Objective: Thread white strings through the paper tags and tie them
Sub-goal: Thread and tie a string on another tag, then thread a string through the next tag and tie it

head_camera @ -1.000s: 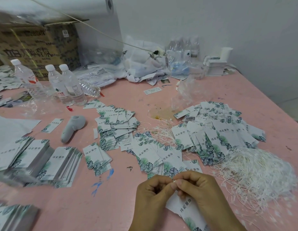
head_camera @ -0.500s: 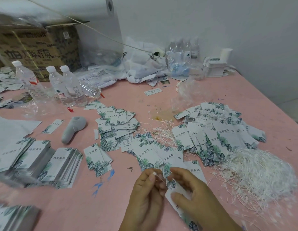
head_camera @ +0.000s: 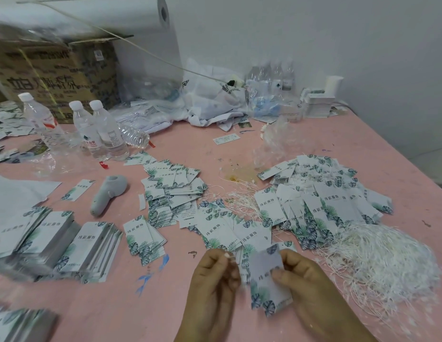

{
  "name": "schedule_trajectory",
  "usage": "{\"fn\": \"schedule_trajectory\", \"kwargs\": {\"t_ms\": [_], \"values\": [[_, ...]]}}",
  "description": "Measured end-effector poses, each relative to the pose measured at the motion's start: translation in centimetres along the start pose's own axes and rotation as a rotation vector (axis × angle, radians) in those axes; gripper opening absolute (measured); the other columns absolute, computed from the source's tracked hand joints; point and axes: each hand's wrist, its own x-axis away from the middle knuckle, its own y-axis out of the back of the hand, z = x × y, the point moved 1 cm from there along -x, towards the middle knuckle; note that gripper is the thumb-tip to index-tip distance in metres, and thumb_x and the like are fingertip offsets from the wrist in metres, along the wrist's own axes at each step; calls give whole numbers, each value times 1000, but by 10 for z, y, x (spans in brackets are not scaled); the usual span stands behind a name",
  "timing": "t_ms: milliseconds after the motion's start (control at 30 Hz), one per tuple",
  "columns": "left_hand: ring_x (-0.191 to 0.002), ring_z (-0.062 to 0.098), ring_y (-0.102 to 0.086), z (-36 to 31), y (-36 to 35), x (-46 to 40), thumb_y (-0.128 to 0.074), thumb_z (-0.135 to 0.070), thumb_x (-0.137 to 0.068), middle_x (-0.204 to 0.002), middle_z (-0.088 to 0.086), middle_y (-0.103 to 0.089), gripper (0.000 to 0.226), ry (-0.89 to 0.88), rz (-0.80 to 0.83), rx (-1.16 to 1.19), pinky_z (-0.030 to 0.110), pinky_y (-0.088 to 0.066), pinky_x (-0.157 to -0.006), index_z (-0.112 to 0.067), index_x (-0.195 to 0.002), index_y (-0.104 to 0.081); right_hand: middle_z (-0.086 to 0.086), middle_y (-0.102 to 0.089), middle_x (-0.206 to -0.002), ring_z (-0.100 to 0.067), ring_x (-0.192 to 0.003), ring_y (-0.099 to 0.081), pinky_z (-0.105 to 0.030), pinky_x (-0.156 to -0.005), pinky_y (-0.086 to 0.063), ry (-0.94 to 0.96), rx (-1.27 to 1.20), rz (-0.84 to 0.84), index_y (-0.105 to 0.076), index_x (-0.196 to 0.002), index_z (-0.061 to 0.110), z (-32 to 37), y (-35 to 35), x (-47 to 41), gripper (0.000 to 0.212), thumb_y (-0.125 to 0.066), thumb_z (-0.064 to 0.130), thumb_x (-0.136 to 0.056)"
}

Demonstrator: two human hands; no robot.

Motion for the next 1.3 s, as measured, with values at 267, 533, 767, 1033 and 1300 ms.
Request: {"fn": "schedule_trajectory", "kwargs": {"t_ms": [267, 533, 767, 1033, 1300], "values": [[-58, 10, -46, 16, -8, 16, -76, -36, -76, -71, -6, -54, 12, -417, 78, -782, 24, -36, -55, -25, -74, -72, -31, -69, -95, -33, -77, -70, -39, -63, -58, 42, -201, -111, -72, -95, 4, -10, -9, -7, 19, -67, 0, -77], [-56, -2, -47, 21, -12, 20, -78, -28, -76, -81, -15, -54, 17, -649, 29, -1126, 5, -36, -54, -38, -85, -68, -28, -71, -89, -32, -66, -69, -37, -51, -56, 27, -115, -307, -74, -89, 9, -2, -7, -5, 19, -69, 7, -70], [-54, 0, -48, 18, -12, 18, -77, -8, -78, -69, -13, -54, 29, -554, -48, -1084, 9, -37, -54, -36, -81, -68, -19, -69, -106, -30, -76, -68, -39, -54, -55, 124, 27, -573, -68, -99, 21, 78, 51, -36, 16, -62, 11, -88], [-50, 3, -48, 14, -16, 18, -78, 1, -76, -64, 6, -59, 30, -434, -150, -948, 13, -38, -50, -28, -72, -70, -7, -36, -151, -23, -127, -46, -36, -103, -34, 219, 1038, -808, -39, -143, 16, 115, 75, -67, 43, -47, 15, -101], [-60, 11, -52, 13, -13, 14, -72, -5, -80, -68, 12, -62, 26, -348, -291, -798, 21, -45, -60, -30, -72, -71, 23, -48, -126, 3, -117, -43, -17, -98, -33, 255, 1126, -267, -54, -132, 30, 4, -9, -49, 45, -66, 33, -89]]}}
